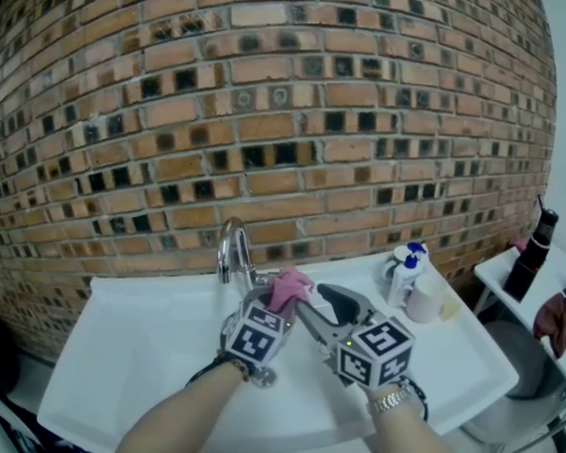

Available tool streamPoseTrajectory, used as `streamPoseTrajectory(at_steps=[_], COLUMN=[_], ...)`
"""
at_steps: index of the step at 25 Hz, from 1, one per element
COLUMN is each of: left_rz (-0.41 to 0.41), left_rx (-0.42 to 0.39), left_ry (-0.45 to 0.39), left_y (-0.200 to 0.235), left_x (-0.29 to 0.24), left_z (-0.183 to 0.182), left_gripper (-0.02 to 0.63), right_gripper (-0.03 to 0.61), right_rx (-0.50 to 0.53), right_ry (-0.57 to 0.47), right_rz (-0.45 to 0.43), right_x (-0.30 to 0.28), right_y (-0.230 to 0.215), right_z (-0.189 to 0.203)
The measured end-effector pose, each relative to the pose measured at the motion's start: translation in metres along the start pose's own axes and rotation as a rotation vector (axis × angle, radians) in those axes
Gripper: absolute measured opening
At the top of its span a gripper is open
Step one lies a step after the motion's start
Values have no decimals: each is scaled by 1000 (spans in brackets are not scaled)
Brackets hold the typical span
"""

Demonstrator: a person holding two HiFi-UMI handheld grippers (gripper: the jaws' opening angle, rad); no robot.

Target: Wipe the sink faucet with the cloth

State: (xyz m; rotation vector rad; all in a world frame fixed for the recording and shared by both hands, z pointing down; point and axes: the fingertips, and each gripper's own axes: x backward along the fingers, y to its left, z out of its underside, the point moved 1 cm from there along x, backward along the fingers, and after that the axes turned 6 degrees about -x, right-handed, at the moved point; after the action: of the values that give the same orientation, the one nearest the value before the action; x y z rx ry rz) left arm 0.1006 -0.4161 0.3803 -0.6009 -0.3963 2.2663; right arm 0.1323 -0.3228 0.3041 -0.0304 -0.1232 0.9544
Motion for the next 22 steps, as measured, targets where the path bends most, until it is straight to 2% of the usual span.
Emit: streamPoseTrajectory(at_steps=[4,14,22], left_rz=[-29,-111,-147], left_rx=[30,30,36], left_ry=[5,5,-49], left_y=[7,24,34], left_x=[-1,8,19], left_z=[-1,-7,-28], left_gripper=[72,72,72], right_gripper=[210,210,210], right_rx=[2,1,-1], right_ry=[3,0,-1], right_rz=[-1,-8,-9], right_x=[-1,0,-1], right_y=[1,3,2], right_z=[0,0,1])
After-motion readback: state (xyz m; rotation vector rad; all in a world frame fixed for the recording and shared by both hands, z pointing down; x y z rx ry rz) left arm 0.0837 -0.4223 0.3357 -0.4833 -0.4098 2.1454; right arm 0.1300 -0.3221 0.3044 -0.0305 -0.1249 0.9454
